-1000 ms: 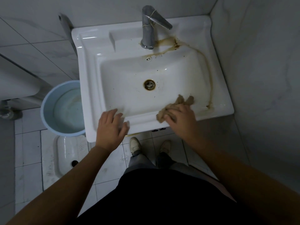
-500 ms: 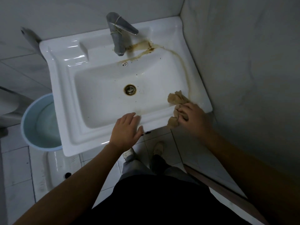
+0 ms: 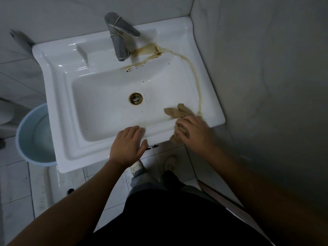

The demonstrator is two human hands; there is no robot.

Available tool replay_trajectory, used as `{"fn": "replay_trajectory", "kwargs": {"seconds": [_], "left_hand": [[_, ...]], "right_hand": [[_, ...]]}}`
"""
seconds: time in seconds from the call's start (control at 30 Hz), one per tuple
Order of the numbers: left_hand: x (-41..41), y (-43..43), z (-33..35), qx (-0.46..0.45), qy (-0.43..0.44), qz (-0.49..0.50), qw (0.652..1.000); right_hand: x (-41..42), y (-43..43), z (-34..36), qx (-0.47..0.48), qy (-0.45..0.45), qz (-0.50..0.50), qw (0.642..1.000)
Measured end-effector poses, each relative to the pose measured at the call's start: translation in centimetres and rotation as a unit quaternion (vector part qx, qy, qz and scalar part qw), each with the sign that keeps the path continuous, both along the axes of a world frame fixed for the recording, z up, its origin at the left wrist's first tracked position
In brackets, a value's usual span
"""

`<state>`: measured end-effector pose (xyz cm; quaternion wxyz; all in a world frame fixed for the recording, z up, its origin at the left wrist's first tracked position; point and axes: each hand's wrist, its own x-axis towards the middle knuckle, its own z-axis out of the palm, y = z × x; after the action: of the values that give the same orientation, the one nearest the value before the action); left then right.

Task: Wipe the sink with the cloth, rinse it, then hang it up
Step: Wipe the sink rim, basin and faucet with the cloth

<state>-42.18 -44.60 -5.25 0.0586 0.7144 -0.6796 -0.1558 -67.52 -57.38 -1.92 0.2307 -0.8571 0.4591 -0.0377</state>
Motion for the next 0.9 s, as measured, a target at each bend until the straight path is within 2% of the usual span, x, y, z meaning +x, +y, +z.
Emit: {"fn": "replay_trajectory", "kwargs": {"seconds": [0.17, 0.37, 0.57, 0.9], "left_hand": [[-0.3, 0.0, 0.0, -0.010, -0.006, 0.002, 1.000], [-0.3, 0.0, 0.2, -0.011, 0.004, 0.014, 1.000], [-1.2, -1.9, 0.7, -0.008, 0.035, 0.079, 0.996], [-2.7, -4.1, 0.3, 0.002, 0.040, 0.027, 0.999]], "right_hand": [[-5.1, -4.0, 0.1, -0.054, 0.047, -0.050, 0.996], [-3.5, -2.4, 0.3, -0.061, 0.038, -0.085, 0.994], [-3.9, -4.8, 0.3, -0.068, 0.059, -0.044, 0.995], [1.7, -11.4, -1.1, -0.082, 0.129, -0.065, 0.986]]}}
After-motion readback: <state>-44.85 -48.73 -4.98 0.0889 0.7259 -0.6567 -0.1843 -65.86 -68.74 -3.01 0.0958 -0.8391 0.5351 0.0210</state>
